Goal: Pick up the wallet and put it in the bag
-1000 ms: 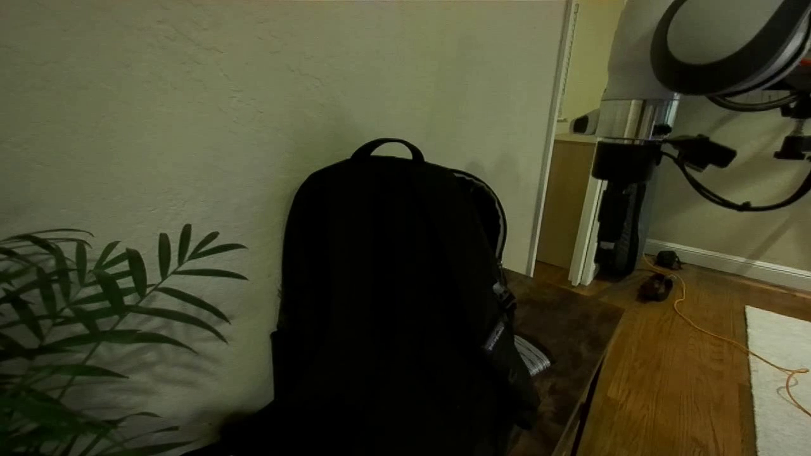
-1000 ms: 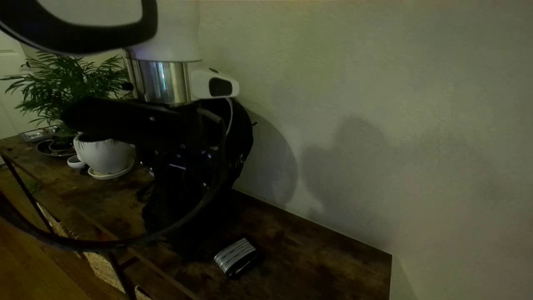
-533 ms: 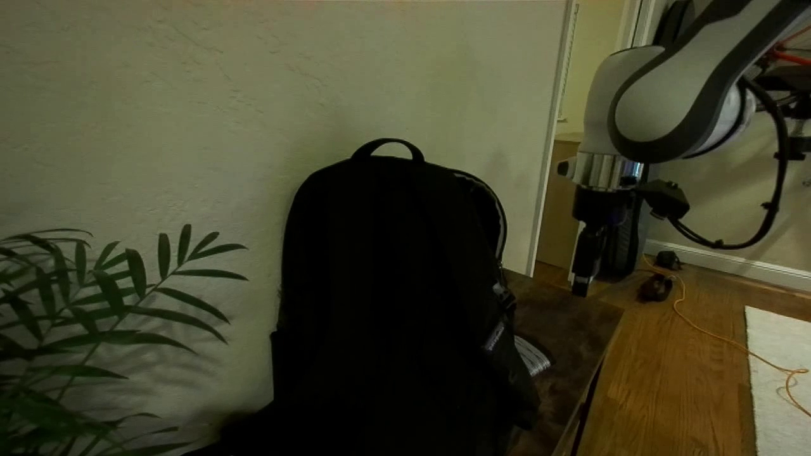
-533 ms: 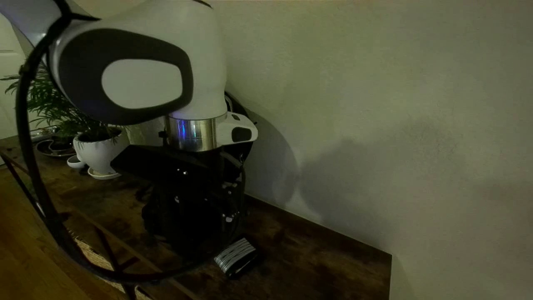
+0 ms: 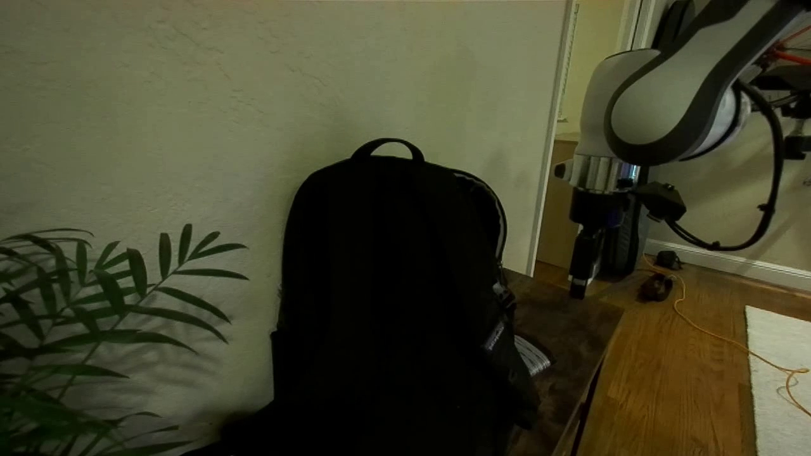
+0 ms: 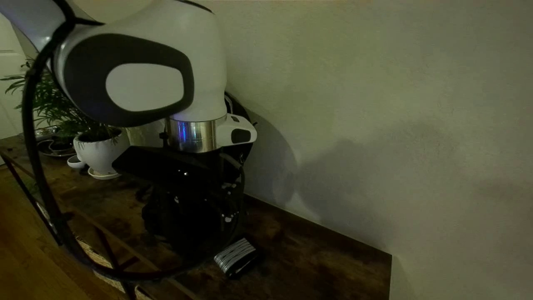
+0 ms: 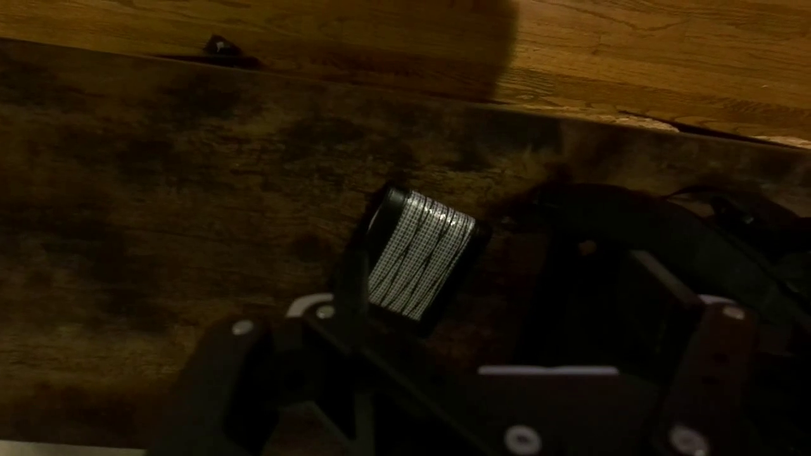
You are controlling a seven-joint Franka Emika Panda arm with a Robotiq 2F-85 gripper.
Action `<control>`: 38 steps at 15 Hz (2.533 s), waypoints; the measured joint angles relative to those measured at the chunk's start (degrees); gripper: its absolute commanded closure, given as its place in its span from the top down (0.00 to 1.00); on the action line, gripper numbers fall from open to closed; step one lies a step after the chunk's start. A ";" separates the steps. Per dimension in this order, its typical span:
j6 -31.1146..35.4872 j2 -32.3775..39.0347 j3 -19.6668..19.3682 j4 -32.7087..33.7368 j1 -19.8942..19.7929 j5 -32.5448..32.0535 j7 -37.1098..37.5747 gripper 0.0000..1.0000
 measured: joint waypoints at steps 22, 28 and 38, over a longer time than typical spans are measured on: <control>5.78 30.23 6.50 20.27 -11.53 -0.88 0.00 1.00; 5.78 34.27 7.02 24.79 -12.13 -0.79 0.22 1.00; 5.65 35.14 7.93 25.73 -12.18 -0.17 2.38 0.47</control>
